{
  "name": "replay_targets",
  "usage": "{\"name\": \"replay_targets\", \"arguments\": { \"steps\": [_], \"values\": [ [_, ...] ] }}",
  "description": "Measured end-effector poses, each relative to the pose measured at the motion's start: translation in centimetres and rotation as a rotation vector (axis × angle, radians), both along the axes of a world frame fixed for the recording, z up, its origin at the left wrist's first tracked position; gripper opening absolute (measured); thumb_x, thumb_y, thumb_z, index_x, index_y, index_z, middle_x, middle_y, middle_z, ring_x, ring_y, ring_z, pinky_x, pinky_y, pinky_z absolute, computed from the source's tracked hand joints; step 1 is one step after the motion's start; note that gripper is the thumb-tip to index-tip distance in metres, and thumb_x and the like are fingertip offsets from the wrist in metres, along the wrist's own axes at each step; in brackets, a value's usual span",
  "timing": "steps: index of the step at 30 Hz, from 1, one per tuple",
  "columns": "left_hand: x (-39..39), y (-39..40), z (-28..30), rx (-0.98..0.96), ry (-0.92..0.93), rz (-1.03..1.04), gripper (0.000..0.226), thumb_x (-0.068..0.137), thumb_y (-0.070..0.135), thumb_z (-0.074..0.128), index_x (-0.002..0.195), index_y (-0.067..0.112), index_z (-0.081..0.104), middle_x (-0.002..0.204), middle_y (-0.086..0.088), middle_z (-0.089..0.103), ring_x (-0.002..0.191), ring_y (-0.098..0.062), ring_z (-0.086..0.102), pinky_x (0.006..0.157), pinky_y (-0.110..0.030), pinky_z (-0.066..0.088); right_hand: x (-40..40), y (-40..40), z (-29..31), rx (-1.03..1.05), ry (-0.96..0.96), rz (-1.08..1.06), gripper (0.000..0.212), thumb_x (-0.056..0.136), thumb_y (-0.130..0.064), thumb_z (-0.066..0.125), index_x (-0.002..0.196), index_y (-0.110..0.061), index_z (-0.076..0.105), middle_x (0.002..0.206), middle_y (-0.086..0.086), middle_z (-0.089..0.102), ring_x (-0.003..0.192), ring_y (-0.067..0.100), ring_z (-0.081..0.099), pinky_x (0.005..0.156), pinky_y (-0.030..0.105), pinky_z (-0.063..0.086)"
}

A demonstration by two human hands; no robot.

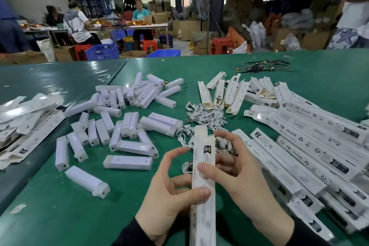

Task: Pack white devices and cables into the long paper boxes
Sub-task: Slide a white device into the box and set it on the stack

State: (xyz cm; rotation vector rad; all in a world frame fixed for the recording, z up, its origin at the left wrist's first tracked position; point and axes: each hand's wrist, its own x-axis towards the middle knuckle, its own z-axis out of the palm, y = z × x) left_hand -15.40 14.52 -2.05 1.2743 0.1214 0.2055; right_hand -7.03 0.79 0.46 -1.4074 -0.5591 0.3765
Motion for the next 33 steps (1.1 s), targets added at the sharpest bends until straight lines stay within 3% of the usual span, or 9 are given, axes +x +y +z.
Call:
{"name": "replay_targets", "arguments": {
  "steps": [3, 6, 12, 18, 21, 26, 29, 31, 33],
  "values": [
    [-0.2, -0.1, 0.4, -0.005, -0.038, -0.023, 0.074, 0.057, 0.009, 0.086, 0.112, 0.05, 0.056, 0.095, -0.033, 0.069, 0.077, -0.04, 0.065, 0.071, -0.043, 0.057, 0.0, -0.2, 0.3, 0.025, -0.024, 0.022, 0.047, 0.068, -0.027, 0.08, 0.108, -0.041, 0.062, 0.086, 0.018, 0.071, 0.073, 0.037, 0.063, 0.075, 0.032, 0.056],
    [-0.3, -0.3, 0.4, 0.026, -0.039, -0.066, 0.078, 0.061, 0.009, 0.084, 0.118, 0.052, 0.054, 0.101, -0.031, 0.068, 0.081, -0.046, 0.063, 0.077, -0.053, 0.057, 0.2, -0.3, 0.4, -0.019, -0.052, 0.056, 0.038, 0.068, -0.025, 0.084, 0.1, -0.038, 0.067, 0.078, 0.014, 0.069, 0.067, 0.018, 0.062, 0.069, 0.027, 0.053],
    [-0.6, -0.2, 0.4, 0.098, -0.023, -0.097, 0.082, 0.065, 0.007, 0.083, 0.123, 0.055, 0.051, 0.101, -0.026, 0.071, 0.081, -0.048, 0.067, 0.074, -0.05, 0.058, 0.6, -0.3, 0.2, -0.056, -0.048, 0.099, 0.033, 0.068, -0.024, 0.085, 0.095, -0.035, 0.071, 0.068, 0.006, 0.065, 0.066, 0.018, 0.064, 0.065, 0.024, 0.054],
    [-0.6, -0.3, 0.3, 0.099, 0.007, -0.113, 0.081, 0.066, 0.004, 0.082, 0.121, 0.055, 0.052, 0.099, -0.027, 0.07, 0.084, -0.062, 0.061, 0.065, -0.044, 0.058, 0.8, -0.5, 0.2, -0.089, -0.078, 0.137, 0.035, 0.065, -0.029, 0.087, 0.097, -0.033, 0.072, 0.069, 0.004, 0.064, 0.067, 0.023, 0.06, 0.068, 0.034, 0.052],
    [-0.7, -0.4, 0.3, 0.102, 0.022, -0.121, 0.08, 0.067, 0.003, 0.082, 0.12, 0.055, 0.052, 0.099, -0.024, 0.071, 0.083, -0.063, 0.06, 0.058, -0.043, 0.057, 1.0, -0.7, 0.2, -0.111, -0.071, 0.176, 0.035, 0.063, -0.027, 0.082, 0.097, -0.026, 0.072, 0.069, 0.006, 0.06, 0.062, 0.016, 0.055, 0.066, 0.031, 0.049],
    [-0.7, -0.3, 0.4, 0.123, -0.002, -0.146, 0.07, 0.068, 0.0, 0.08, 0.116, 0.044, 0.056, 0.099, -0.023, 0.071, 0.079, -0.062, 0.06, 0.065, -0.057, 0.057, 1.0, -0.9, 0.0, -0.172, -0.098, 0.2, 0.036, 0.07, -0.024, 0.087, 0.098, -0.032, 0.067, 0.075, 0.012, 0.065, 0.063, 0.012, 0.057, 0.069, 0.029, 0.051],
    [-0.9, -0.3, 0.3, 0.121, 0.005, -0.136, 0.066, 0.067, 0.0, 0.08, 0.113, 0.04, 0.056, 0.092, -0.03, 0.068, 0.077, -0.069, 0.055, 0.059, -0.054, 0.056, 0.9, -0.8, -0.2, -0.175, -0.062, 0.177, 0.044, 0.062, -0.037, 0.083, 0.098, -0.04, 0.058, 0.084, 0.019, 0.069, 0.066, 0.018, 0.061, 0.073, 0.036, 0.052],
    [-0.9, -0.3, 0.3, 0.11, 0.005, -0.131, 0.065, 0.067, -0.002, 0.08, 0.112, 0.039, 0.057, 0.093, -0.032, 0.067, 0.077, -0.071, 0.053, 0.057, -0.05, 0.057, 0.8, -0.7, -0.3, -0.179, -0.067, 0.182, 0.043, 0.059, -0.041, 0.082, 0.095, -0.039, 0.059, 0.082, 0.018, 0.07, 0.064, 0.017, 0.061, 0.07, 0.033, 0.052],
    [-0.9, -0.3, 0.4, 0.093, -0.001, -0.133, 0.065, 0.066, -0.002, 0.08, 0.112, 0.038, 0.056, 0.093, -0.032, 0.067, 0.076, -0.065, 0.058, 0.061, -0.06, 0.056, 0.8, -0.6, -0.3, -0.149, -0.035, 0.189, 0.04, 0.062, -0.041, 0.085, 0.094, -0.035, 0.062, 0.079, 0.014, 0.07, 0.065, 0.017, 0.062, 0.067, 0.029, 0.054]
  ]
}}
